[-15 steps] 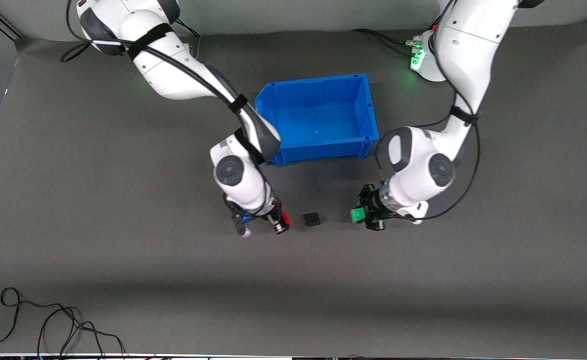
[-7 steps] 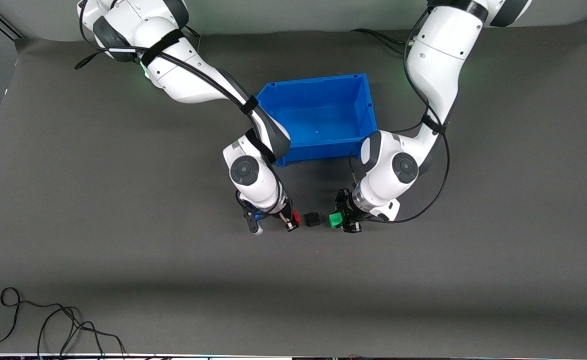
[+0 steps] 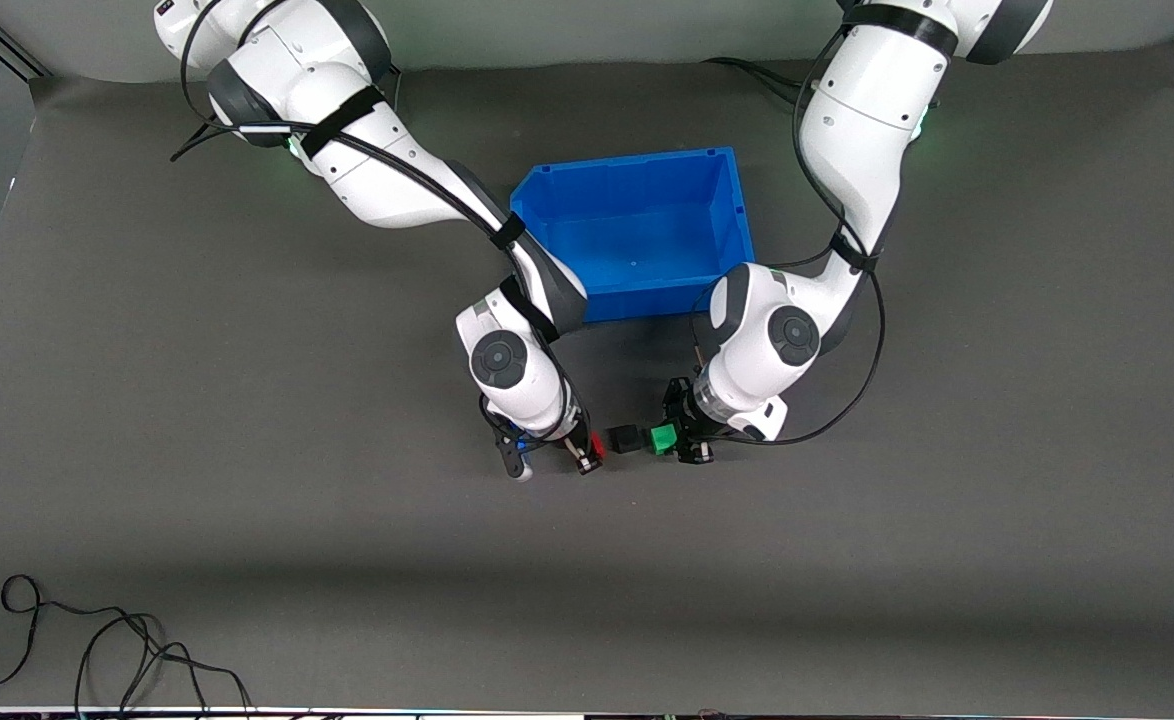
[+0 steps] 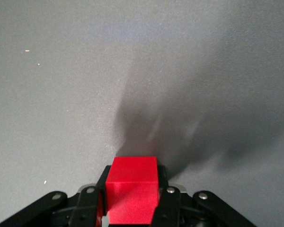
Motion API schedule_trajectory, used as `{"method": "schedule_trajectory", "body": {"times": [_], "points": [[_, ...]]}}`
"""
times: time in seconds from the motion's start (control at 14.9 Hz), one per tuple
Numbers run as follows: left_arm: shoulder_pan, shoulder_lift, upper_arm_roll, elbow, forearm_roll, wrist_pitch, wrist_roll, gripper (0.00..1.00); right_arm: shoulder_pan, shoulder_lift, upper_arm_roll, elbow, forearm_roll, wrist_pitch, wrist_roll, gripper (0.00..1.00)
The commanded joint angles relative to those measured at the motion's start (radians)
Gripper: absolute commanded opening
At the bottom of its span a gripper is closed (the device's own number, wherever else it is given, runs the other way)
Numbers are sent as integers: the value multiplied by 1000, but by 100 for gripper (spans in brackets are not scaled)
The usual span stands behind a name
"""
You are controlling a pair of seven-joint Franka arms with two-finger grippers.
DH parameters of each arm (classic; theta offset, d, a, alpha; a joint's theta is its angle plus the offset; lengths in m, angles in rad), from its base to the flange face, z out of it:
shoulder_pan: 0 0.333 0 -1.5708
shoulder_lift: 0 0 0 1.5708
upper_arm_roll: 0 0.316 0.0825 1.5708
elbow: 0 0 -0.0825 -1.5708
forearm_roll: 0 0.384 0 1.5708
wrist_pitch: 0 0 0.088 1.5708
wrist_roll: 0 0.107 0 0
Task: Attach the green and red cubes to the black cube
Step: 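Press the red and green cubes against the black cube's sides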
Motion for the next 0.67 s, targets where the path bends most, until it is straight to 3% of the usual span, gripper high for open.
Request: {"method": "schedule_trajectory", "body": {"times": [0.0,0.6], "points": [[-33,7,17,6,-9,5,-21,1,16,44,-14,66,-4,-11,24,0],[-51,27,17,14,-12,62,-53,1,30,59,-16,84,-6,-9,52,0]]}}
